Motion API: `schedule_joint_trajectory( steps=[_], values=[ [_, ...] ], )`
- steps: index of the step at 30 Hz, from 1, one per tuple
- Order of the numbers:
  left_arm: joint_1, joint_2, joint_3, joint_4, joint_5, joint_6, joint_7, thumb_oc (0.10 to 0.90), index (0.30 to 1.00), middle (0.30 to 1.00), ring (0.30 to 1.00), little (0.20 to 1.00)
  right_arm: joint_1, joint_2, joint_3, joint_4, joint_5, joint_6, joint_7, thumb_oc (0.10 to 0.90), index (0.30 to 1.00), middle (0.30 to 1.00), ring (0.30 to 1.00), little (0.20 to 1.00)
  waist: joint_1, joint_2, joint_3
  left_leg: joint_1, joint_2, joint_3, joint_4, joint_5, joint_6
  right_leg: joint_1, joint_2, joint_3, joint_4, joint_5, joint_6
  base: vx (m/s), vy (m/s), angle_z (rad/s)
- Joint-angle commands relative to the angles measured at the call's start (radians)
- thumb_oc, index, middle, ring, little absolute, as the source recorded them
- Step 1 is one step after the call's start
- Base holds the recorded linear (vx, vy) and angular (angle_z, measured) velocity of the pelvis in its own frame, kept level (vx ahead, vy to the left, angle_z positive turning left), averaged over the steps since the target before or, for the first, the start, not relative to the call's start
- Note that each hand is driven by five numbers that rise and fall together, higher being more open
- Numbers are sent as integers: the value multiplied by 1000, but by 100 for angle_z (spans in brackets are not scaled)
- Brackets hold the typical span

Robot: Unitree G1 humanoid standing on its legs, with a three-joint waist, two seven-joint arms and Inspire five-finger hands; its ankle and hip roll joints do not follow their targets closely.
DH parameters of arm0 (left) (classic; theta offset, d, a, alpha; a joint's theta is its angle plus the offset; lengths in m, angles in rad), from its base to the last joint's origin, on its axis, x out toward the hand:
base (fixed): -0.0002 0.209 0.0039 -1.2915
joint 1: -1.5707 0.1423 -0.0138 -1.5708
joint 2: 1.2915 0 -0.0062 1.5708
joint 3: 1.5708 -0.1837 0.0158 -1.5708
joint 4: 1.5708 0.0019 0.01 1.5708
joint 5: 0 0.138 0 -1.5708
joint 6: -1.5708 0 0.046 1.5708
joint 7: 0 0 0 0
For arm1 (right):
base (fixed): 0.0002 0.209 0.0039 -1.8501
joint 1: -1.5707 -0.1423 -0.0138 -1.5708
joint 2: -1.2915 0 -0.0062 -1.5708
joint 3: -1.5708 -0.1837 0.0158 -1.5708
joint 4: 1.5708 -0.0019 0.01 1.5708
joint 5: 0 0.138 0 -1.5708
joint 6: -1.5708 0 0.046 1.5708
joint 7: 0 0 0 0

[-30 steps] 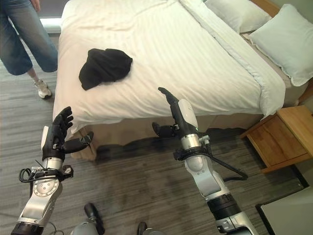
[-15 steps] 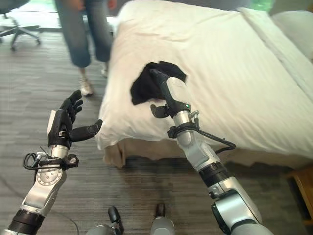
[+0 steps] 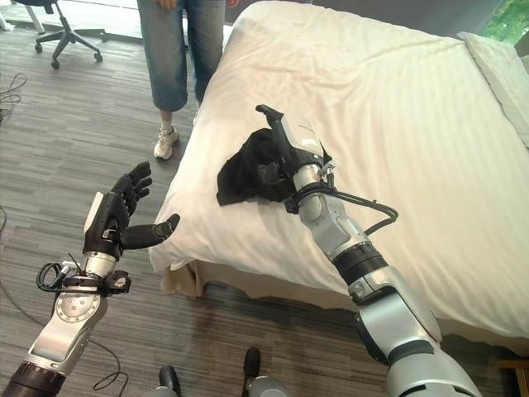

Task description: Pick up bed clothes into laundry basket.

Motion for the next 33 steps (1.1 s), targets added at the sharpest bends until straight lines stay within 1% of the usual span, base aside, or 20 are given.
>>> schedule_joint_trajectory(
  steps=[1, 9, 12, 13, 16, 17, 20, 21, 27, 30, 31, 32, 33],
  values=[
    [-39, 56, 16, -138, -13, -115, -16, 800, 900, 900, 900, 900, -169, 25, -23, -3, -7, -45, -67, 800, 900, 900, 900, 900, 23, -22, -65, 48, 8, 42, 1, -156, -29, 19, -74, -51, 7, -121, 72, 81, -57, 36],
    [-11, 68, 10, -170, -22, -109, -44, 800, 900, 900, 900, 900, -146, 45, -6, 5, -52, -37, -58, 800, 900, 900, 900, 900, 20, -1, -43, 16, 30, 46, 1, -136, -42, -5, -57, -61, 7, -132, 64, 59, -61, 10],
    [-14, 68, 4, -175, -23, -112, -48, 800, 900, 900, 900, 900, -156, 47, -7, 22, -50, -35, -65, 800, 900, 900, 900, 900, 21, 2, -37, 3, 36, 47, 1, -130, -46, -15, -54, -63, 7, -134, 61, 15, -50, 0],
    [-17, 68, -2, -177, -24, -111, -51, 800, 900, 900, 900, 900, -156, 57, -11, 37, -39, -33, -70, 800, 900, 900, 900, 900, 22, 9, -30, -7, 40, 47, 1, -125, -49, -24, -52, -66, 7, -135, 58, 13, -61, 0],
    [-20, 69, -5, -179, -28, -112, -54, 800, 900, 900, 900, 900, -157, 53, -16, 56, -37, -29, -74, 800, 900, 900, 900, 900, 21, 15, -23, -12, 44, 48, 1, -123, -53, -28, -49, -69, 7, -138, 57, 9, -26, 1],
    [-24, 74, -6, -182, -29, -114, -54, 800, 900, 900, 900, 900, -169, 49, -17, 76, -40, -24, -83, 800, 900, 900, 900, 900, 23, 23, -17, -21, 47, 45, 1, -117, -57, -33, -47, -73, 7, -140, 55, 18, -49, 3],
    [-24, 76, -9, -184, -33, -115, -60, 800, 900, 900, 900, 900, -188, 42, -11, 103, -42, -23, -86, 800, 900, 900, 900, 900, 25, 30, -15, -26, 51, 42, 1, -114, -60, -33, -46, -78, 7, -143, 54, 16, -33, 9],
    [-27, 80, -13, -185, -45, -122, -63, 800, 900, 900, 900, 900, -220, 31, -4, 125, -38, -22, -90, 800, 900, 900, 900, 900, 27, 36, -12, -31, 55, 42, 1, -108, -63, -35, -43, -80, 7, -145, 52, 6, -33, 10],
    [-49, 99, -22, -191, -45, -128, -65, 800, 900, 900, 900, 900, -320, 5, 33, 170, -41, -22, -100, 800, 900, 900, 900, 900, 31, 55, 13, -61, 62, 48, 1, -93, -71, -65, -34, -80, 7, -145, 48, -9, -23, 3],
    [-55, 98, -24, -191, -49, -130, -64, 800, 900, 900, 900, 900, -332, 9, 33, 180, -34, -22, -107, 800, 900, 900, 900, 900, 33, 60, 18, -71, 66, 52, 1, -87, -74, -78, -32, -81, 7, -144, 47, -11, -30, 0],
    [-59, 94, -23, -188, -49, -131, -61, 800, 900, 900, 900, 900, -333, 4, 32, 188, -25, -23, -109, 773, 860, 860, 860, 860, 33, 65, 26, -79, 69, 54, 1, -84, -76, -86, -31, -81, 7, -144, 45, -13, -33, 1],
    [-61, 94, -22, -185, -45, -129, -56, 800, 900, 900, 900, 900, -331, 6, 32, 192, -20, -19, -109, 560, 540, 540, 540, 540, 33, 68, 31, -82, 70, 56, 1, -84, -76, -90, -30, -79, 7, -145, 43, -13, -33, 1],
    [-61, 94, -22, -185, -45, -129, -56, 800, 900, 900, 900, 900, -331, 6, 32, 192, -20, -19, -109, 400, 300, 300, 300, 300, 33, 68, 31, -82, 70, 56, 1, -84, -76, -90, -30, -79, 7, -145, 43, 0, 0, 0]
  ],
)
